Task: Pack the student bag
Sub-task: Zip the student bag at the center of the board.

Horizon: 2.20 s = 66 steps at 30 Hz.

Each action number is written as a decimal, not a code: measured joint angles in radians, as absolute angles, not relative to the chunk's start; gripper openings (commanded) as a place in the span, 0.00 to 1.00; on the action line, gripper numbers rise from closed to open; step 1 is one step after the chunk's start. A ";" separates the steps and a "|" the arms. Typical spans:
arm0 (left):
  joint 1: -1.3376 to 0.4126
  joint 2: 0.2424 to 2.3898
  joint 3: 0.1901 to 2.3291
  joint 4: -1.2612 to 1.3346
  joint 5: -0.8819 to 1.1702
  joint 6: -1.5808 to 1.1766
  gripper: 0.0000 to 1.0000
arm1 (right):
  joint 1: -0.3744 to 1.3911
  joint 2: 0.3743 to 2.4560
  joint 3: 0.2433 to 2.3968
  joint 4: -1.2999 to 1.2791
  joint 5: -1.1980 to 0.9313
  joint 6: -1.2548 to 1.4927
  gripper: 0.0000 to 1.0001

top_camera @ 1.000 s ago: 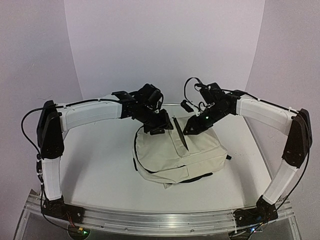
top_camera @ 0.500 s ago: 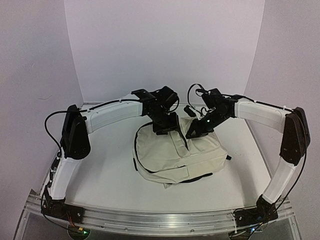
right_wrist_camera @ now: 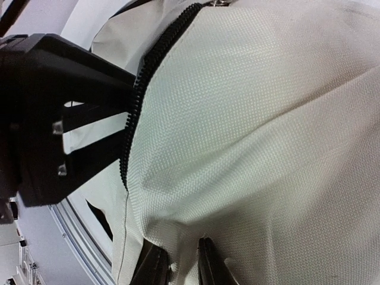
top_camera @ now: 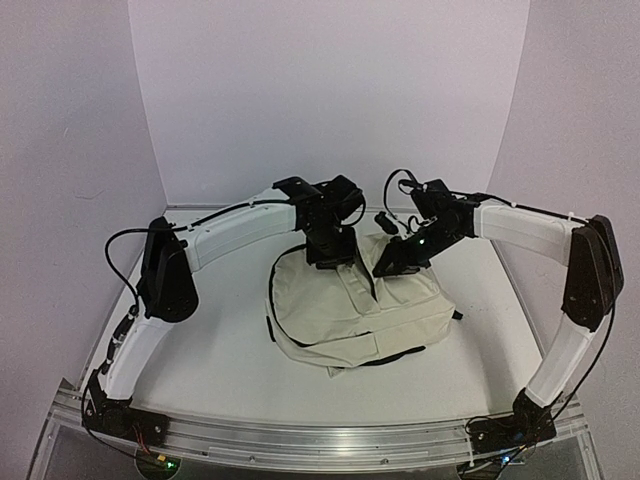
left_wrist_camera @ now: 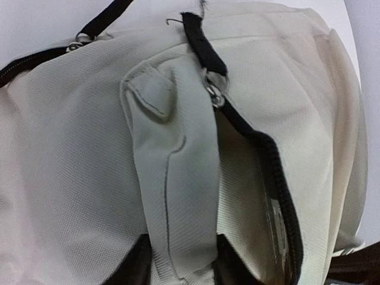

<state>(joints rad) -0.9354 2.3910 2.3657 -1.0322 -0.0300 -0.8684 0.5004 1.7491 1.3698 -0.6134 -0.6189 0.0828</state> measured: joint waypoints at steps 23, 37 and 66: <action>-0.794 1.979 1.652 -0.512 0.394 -0.753 0.17 | 0.669 1.752 1.352 -0.545 -0.712 0.182 0.41; -0.754 1.794 1.533 -0.436 0.442 -0.701 0.69 | 0.482 1.808 1.716 -0.670 -0.793 0.135 0.69; -0.642 2.297 2.035 -0.473 0.596 -0.733 0.55 | 0.528 1.879 1.509 -0.566 -0.636 -0.053 0.48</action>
